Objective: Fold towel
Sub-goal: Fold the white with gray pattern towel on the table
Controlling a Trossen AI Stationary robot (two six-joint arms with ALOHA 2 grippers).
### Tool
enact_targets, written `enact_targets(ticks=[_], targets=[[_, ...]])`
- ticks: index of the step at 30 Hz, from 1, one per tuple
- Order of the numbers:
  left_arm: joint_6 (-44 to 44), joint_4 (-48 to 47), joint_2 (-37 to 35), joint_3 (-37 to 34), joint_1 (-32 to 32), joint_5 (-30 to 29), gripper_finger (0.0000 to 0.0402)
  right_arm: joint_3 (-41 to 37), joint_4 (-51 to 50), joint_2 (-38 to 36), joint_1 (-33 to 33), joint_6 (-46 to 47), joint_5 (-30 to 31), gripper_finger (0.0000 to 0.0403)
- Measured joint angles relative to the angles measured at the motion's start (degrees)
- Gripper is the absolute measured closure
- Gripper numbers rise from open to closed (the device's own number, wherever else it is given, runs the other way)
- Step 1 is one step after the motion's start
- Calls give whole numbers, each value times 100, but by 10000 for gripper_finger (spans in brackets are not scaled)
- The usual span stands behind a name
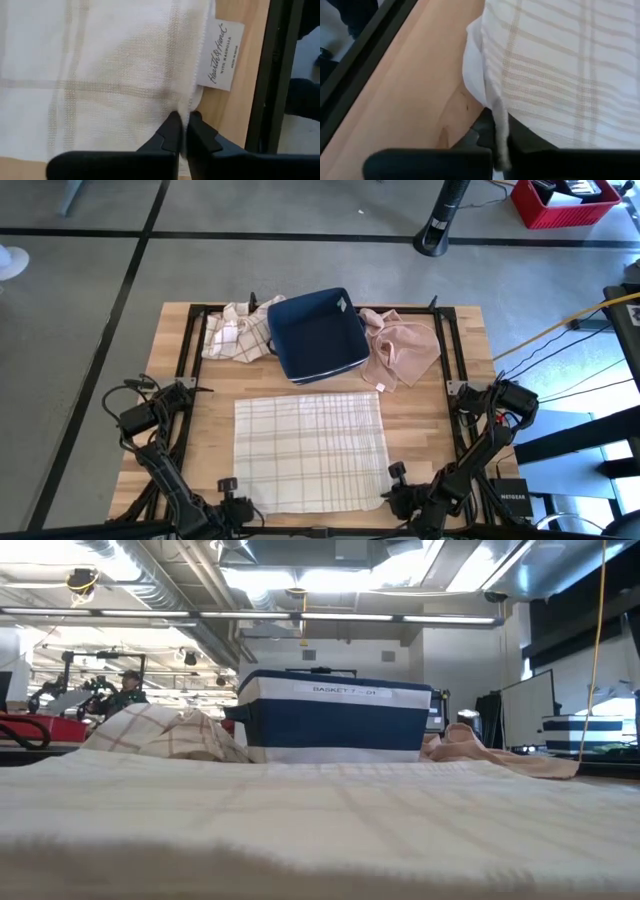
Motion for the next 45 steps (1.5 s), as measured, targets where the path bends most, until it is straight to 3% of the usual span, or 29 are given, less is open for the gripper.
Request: enact_targets(ticks=[9,17,27,34,45], targets=[[-410,-77,-198,69,7,37,399,-48,-159,-273,-4,933,49,396],[-657,-329,-653,208,8,-94,400,-37,-190,-1003,-9,1011,431,400],[-1258,-117,-781,289,-180,-28,401,-30,-502,-1288,-4,965,14,401],[-1384,-1136,-1375,372,-80,-592,401,-15,-1514,-1925,-190,1227,486,402],[-1352,-3518,-1659,200,737,-825,401,-30,-2657,-2142,-1679,950,-83,402]])
